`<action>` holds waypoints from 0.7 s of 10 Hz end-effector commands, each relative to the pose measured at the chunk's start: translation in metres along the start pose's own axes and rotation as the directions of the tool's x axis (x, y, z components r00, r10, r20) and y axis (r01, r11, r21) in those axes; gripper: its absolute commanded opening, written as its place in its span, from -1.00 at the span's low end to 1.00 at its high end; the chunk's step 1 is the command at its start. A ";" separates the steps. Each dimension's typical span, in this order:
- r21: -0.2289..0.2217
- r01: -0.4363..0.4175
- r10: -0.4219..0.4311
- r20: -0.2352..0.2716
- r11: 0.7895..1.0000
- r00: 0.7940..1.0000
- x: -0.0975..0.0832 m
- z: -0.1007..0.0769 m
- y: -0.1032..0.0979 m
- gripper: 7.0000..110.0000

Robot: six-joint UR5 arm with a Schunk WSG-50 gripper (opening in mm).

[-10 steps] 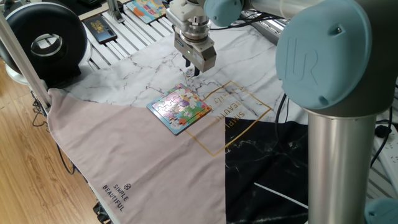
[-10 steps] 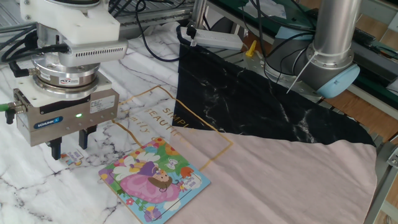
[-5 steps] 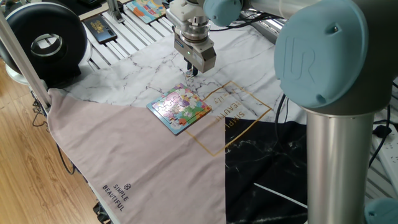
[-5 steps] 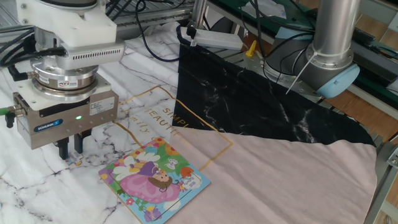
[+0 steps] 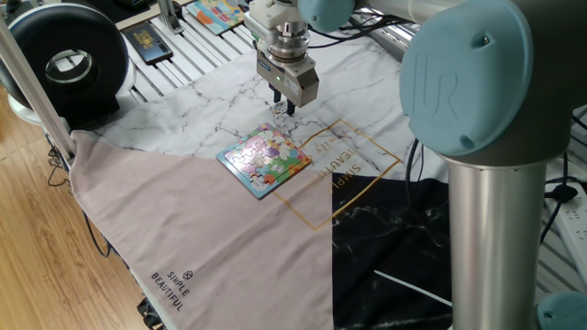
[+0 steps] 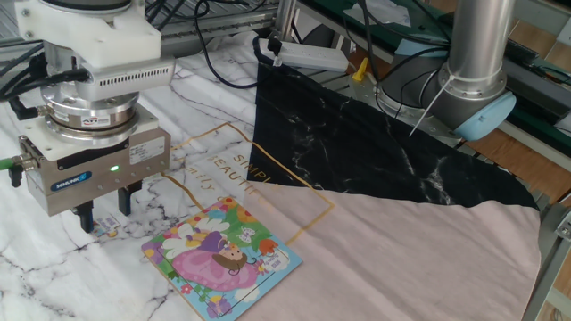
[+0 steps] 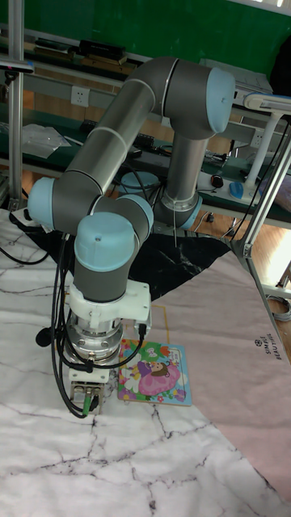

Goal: Assemble one piece of a puzzle

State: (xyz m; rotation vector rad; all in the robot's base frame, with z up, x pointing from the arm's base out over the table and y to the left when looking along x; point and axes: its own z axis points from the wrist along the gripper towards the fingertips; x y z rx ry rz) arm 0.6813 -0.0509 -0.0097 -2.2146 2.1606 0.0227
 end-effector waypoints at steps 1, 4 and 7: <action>0.013 0.001 -0.002 0.004 1.000 1.000 0.001 -0.002 -0.006 -0.28; 0.007 0.003 -0.003 0.007 1.000 1.000 0.000 -0.001 -0.006 -0.28; 0.009 0.002 -0.002 0.001 1.000 1.000 0.001 0.001 -0.008 -0.28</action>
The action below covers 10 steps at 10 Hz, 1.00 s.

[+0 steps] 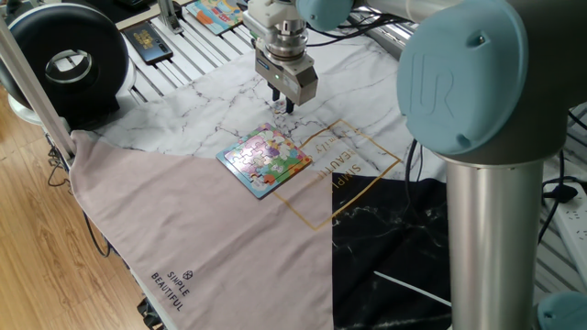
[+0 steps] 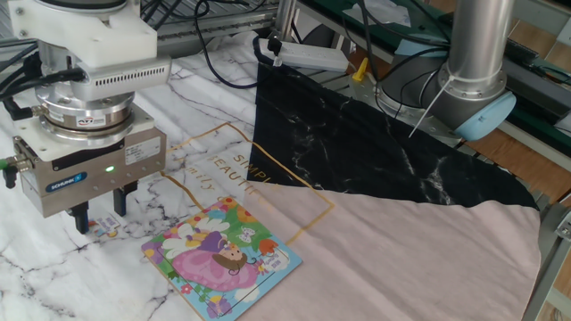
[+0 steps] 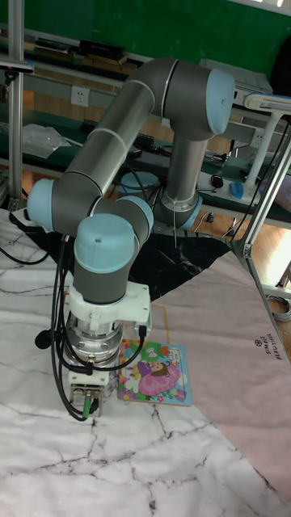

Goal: Assemble one piece of a puzzle

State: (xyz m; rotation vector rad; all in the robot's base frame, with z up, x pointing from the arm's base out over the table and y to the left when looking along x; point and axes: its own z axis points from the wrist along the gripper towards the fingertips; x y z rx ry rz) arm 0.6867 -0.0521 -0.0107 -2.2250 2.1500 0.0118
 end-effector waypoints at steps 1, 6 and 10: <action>0.005 -0.008 0.008 0.006 1.000 1.000 0.000 0.001 -0.004 -0.28; 0.004 -0.017 0.017 0.009 1.000 1.000 -0.001 0.003 -0.004 -0.28; 0.002 -0.019 0.019 0.006 1.000 1.000 0.000 0.004 -0.005 -0.28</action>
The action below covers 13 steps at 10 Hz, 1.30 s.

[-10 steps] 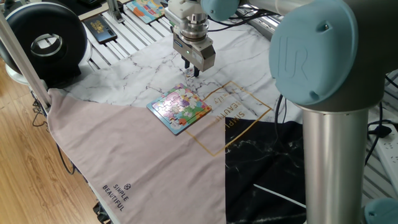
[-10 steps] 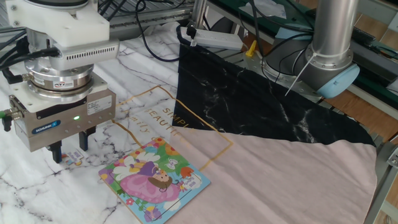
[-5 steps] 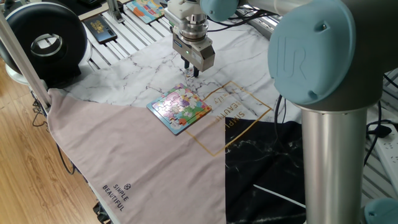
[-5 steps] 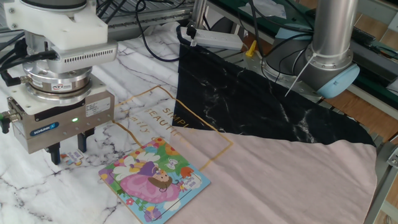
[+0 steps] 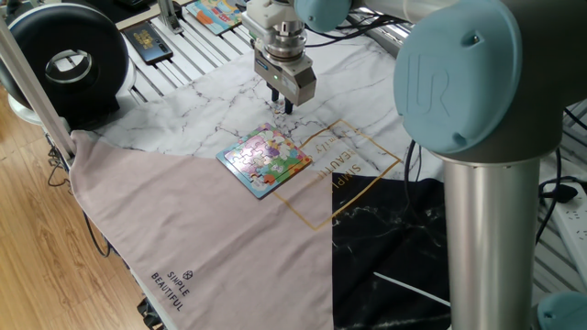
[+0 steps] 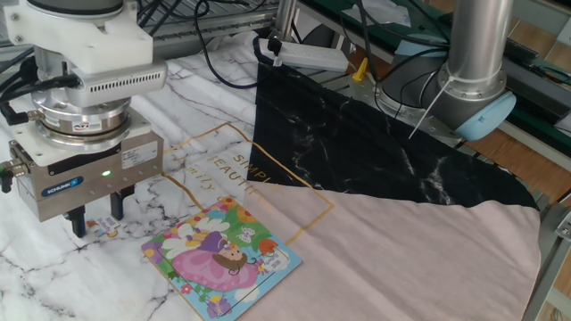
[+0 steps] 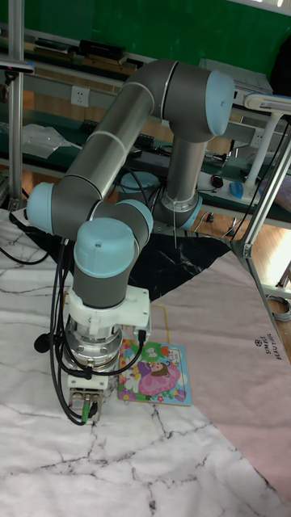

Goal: Assemble one piece of a puzzle

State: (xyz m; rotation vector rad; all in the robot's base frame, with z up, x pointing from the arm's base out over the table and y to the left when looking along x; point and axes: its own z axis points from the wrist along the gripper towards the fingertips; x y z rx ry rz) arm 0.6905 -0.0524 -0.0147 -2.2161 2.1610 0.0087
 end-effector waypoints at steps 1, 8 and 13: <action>0.002 -0.010 0.010 0.010 1.000 1.000 -0.001 0.000 -0.001 -0.28; -0.015 -0.028 0.028 0.013 0.999 1.000 -0.002 0.000 0.003 -0.28; -0.023 -0.036 0.036 0.010 0.999 0.999 -0.001 0.000 0.005 -0.28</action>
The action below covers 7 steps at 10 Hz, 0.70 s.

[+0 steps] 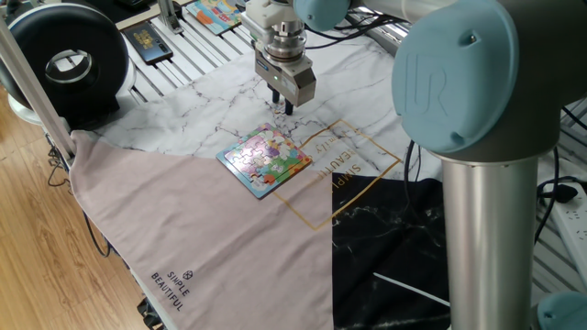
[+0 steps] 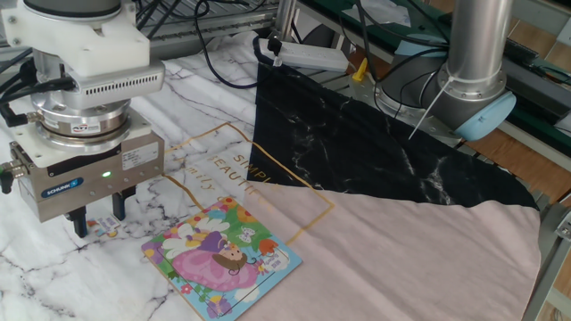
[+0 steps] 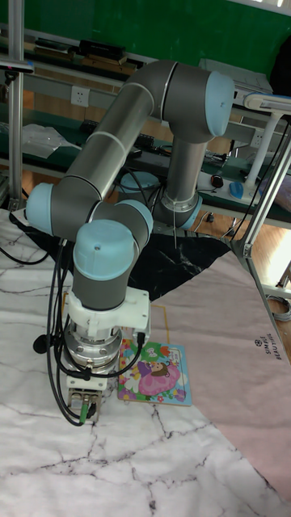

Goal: Assemble one piece of a puzzle

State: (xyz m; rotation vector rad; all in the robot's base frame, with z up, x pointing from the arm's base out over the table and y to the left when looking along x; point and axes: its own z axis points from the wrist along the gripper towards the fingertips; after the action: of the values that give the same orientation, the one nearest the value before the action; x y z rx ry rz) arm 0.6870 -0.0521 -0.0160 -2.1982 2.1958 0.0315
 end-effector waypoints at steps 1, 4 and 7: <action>-0.011 -0.014 0.014 0.010 1.000 1.000 -0.001 -0.002 0.003 -0.28; -0.014 -0.016 0.016 0.010 1.000 1.000 -0.001 -0.003 0.004 -0.28; -0.009 -0.019 0.019 0.005 1.000 1.000 0.000 -0.002 0.003 -0.28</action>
State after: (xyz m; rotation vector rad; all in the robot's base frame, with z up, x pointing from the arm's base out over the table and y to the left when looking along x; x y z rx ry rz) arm 0.6829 -0.0525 -0.0151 -2.1959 2.2141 0.0438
